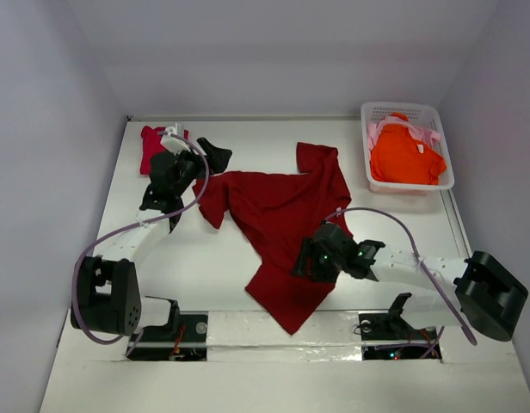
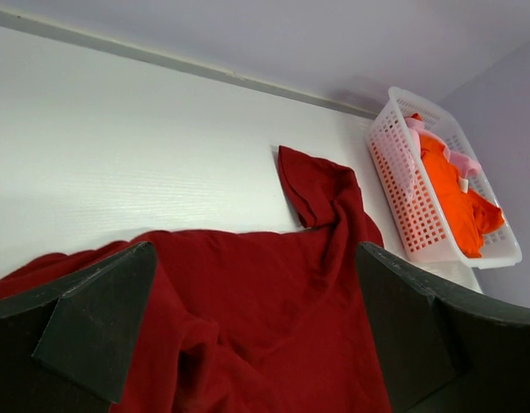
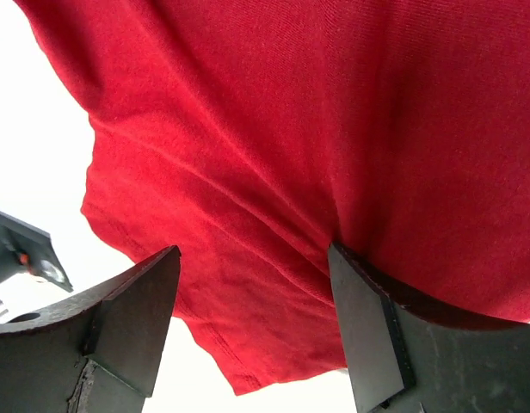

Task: Fold and stack the t-shirts
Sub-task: Flatten the tshirt out

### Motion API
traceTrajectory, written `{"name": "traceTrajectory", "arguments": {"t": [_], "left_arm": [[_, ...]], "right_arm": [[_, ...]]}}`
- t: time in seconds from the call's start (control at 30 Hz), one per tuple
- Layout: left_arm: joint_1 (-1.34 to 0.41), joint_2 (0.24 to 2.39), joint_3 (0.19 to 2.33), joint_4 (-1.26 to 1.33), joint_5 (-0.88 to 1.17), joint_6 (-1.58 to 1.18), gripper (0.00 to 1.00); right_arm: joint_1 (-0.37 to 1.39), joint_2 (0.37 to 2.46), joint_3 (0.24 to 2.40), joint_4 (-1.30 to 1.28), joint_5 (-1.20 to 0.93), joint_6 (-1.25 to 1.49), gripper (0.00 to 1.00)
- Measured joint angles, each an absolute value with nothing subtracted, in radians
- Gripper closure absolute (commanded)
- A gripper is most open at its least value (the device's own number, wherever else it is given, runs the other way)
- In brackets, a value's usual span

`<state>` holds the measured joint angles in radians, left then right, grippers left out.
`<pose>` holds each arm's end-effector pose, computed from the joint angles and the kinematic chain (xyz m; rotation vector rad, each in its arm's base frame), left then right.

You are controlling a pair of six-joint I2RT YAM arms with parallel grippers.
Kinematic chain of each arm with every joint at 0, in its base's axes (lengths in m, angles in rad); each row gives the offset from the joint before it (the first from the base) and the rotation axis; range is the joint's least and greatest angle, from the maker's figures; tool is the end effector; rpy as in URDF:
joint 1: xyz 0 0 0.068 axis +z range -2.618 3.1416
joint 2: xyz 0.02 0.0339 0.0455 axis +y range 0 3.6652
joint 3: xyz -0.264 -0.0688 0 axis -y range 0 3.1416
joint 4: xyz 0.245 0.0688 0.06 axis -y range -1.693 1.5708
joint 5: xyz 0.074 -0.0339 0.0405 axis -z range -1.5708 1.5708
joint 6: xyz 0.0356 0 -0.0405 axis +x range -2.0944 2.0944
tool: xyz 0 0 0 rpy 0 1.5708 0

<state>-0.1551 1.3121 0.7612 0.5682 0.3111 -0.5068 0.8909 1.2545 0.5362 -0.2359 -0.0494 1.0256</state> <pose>0.2952 -0.0572 0.2935 -0.0283 1.6050 -0.7592 0.1402 0.1762 0.1590 0.1622 2.7241 0.7498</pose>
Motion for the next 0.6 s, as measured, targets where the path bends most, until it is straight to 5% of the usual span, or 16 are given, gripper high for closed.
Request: {"name": "traceTrajectory", "arguments": {"t": [0.4, 0.6], "left_arm": [[-0.155, 1.285, 0.761, 0.562, 0.312, -0.506, 0.01], [-0.155, 1.280, 0.761, 0.560, 0.313, -0.506, 0.01]], "right_arm": [[0.968, 1.180, 0.565, -0.488, 0.022, 1.055, 0.23], [0.971, 1.186, 0.769, -0.657, 0.132, 1.026, 0.23]]}}
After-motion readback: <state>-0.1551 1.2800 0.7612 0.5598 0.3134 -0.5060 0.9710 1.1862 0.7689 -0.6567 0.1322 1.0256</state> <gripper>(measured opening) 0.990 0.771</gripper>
